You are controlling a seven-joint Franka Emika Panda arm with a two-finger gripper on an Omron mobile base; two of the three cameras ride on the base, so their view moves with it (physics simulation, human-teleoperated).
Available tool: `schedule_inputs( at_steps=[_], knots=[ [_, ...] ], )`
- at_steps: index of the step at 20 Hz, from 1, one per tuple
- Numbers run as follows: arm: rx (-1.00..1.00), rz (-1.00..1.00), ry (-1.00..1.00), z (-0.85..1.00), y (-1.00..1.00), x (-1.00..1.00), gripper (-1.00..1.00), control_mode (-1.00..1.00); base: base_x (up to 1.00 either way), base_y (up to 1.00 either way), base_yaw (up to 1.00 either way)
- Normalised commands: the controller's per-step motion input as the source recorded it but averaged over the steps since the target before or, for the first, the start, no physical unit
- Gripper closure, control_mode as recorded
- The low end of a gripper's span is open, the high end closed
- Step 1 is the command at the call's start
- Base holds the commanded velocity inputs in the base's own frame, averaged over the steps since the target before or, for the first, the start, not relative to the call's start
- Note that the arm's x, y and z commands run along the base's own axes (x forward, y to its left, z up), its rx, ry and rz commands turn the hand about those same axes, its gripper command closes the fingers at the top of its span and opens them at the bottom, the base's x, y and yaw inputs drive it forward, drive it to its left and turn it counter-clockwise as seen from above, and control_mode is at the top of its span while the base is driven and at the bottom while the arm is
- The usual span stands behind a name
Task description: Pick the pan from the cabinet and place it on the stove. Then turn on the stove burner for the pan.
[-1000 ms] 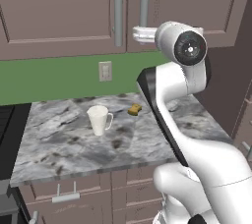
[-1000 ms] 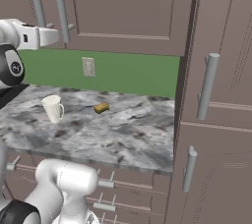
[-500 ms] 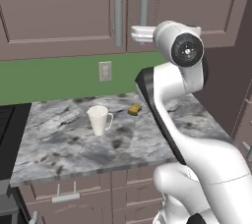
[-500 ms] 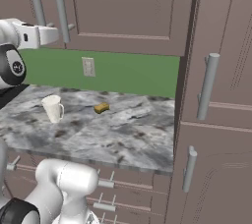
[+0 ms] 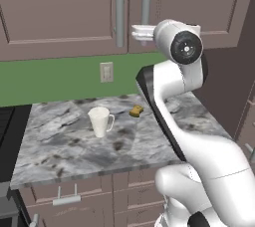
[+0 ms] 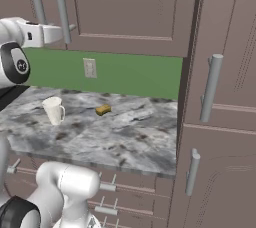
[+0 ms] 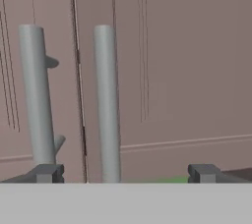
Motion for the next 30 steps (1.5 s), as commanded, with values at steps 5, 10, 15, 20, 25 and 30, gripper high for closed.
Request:
schedule_inputs(
  at_steps=[5,10,15,20,25,30],
  knots=[
    [0.0,0.0,0.04,0.0,0.0,0.35,-1.0,-1.0,0.0,0.0,0.0],
    [0.0,0.0,0.05,0.0,0.0,0.46,-1.0,-1.0,0.0,0.0,0.0],
    [0.0,0.0,0.04,0.0,0.02,0.43,-1.0,-1.0,0.0,0.0,0.0],
    [0.0,0.0,0.03,0.0,0.14,0.46,-1.0,-1.0,0.0,0.0,0.0],
    [0.0,0.01,0.04,0.0,0.19,0.43,-1.0,-1.0,0.0,0.0,0.0],
    [0.0,0.05,0.03,0.0,-0.03,0.33,-1.0,-1.0,0.0,0.0,0.0]
  ],
)
